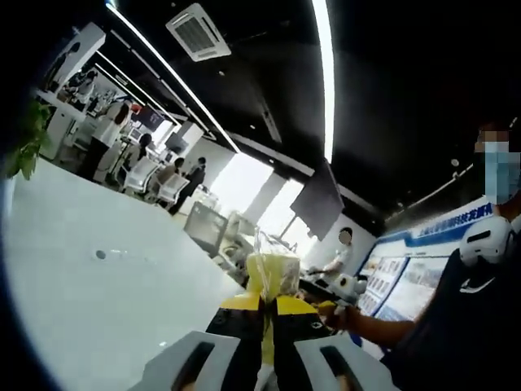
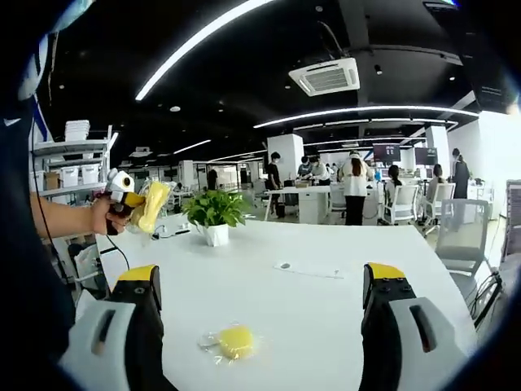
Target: Compare the silicone blocks by pressing each to a similar depth, holding the contact briefly, and releasing to observe deformation and rebound differences across the visible hardness samples.
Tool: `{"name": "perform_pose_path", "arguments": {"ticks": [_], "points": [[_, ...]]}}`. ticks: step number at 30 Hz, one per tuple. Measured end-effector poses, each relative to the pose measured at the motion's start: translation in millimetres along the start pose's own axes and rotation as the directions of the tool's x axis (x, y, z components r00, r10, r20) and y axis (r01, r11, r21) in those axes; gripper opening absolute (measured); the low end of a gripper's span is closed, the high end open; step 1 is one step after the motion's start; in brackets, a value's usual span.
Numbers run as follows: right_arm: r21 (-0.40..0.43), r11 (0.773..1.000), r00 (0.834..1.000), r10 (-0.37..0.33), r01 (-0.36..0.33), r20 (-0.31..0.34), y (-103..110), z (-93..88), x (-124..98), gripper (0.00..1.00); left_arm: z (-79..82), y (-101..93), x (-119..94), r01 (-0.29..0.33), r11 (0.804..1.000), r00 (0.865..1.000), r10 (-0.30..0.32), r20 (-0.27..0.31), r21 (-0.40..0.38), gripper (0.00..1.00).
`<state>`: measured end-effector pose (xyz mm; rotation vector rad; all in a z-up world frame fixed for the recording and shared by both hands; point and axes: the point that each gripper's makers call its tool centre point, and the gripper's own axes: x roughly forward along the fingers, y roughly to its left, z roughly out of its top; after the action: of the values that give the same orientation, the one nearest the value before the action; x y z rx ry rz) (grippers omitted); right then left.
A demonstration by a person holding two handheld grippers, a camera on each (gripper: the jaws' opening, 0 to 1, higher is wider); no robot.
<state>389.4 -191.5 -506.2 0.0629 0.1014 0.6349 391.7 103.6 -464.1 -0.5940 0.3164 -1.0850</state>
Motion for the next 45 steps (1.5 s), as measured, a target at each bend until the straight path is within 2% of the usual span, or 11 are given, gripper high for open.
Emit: {"name": "perform_pose_path", "arguments": {"ticks": [5,8,14,21,24,27,29,36,39,43,45], "points": [[0.02,1.0,1.0,-0.015,0.016,-0.022,-15,-11.8,-8,0.97,-16.1,14.2,-5,-0.037,0.998,0.999,0.037,0.001,-0.054,0.01],[0.015,1.0,1.0,-0.023,0.023,-0.017,-16,-13.9,-11,0.97,-35.2,30.5,-9,-0.071,0.992,0.997,0.069,-0.027,-0.106,0.01],[0.035,0.998,0.998,-0.048,0.049,-0.033,-14,-25.6,-16,0.97,-67.9,65.5,-15,-0.135,0.973,0.99,0.125,-0.064,-0.189,0.01],[0.06,0.995,0.996,-0.072,0.075,-0.052,-17,-45.9,-24,0.97,-101.1,102.4,-15,-0.197,0.951,0.978,0.173,-0.116,-0.238,0.01],[0.059,0.993,0.993,-0.102,0.106,-0.062,-16,-53.9,-28,0.97,-117.3,120.1,-14,-0.231,0.937,0.967,0.191,-0.169,-0.262,0.01],[0.048,0.993,0.989,-0.106,0.111,-0.106,-10,-71.9,-31,0.97,-129.0,135.9,-12,-0.252,0.926,0.96,0.202,-0.194,-0.282,0.01],[0.051,0.991,0.988,-0.116,0.121,-0.105,-6,-74.2,-32,0.97,-139.6,150.3,-13,-0.287,0.912,0.947,0.223,-0.232,-0.295,0.01],[0.062,0.986,0.984,-0.146,0.153,-0.107,-12,-81.0,-38,0.97,-167.9,179.7,-19,-0.334,0.879,0.924,0.234,-0.302,-0.341,0.01],[0.063,0.982,0.978,-0.168,0.177,-0.126,-20,-85.6,-43,0.97,-176.0,186.4,-25,-0.344,0.867,0.918,0.229,-0.325,-0.36,0.01],[0.065,0.976,0.97,-0.194,0.205,-0.145,-26,-93.2,-49,0.97,-177.3,200.3,-35,-0.367,0.844,0.915,0.25,-0.318,-0.392,0.01],[0.065,0.975,0.967,-0.199,0.211,-0.159,-27,-99.4,-52,0.97,-176.7,202.4,-35,-0.348,0.833,0.924,0.227,-0.309,-0.43,0.01]]}}
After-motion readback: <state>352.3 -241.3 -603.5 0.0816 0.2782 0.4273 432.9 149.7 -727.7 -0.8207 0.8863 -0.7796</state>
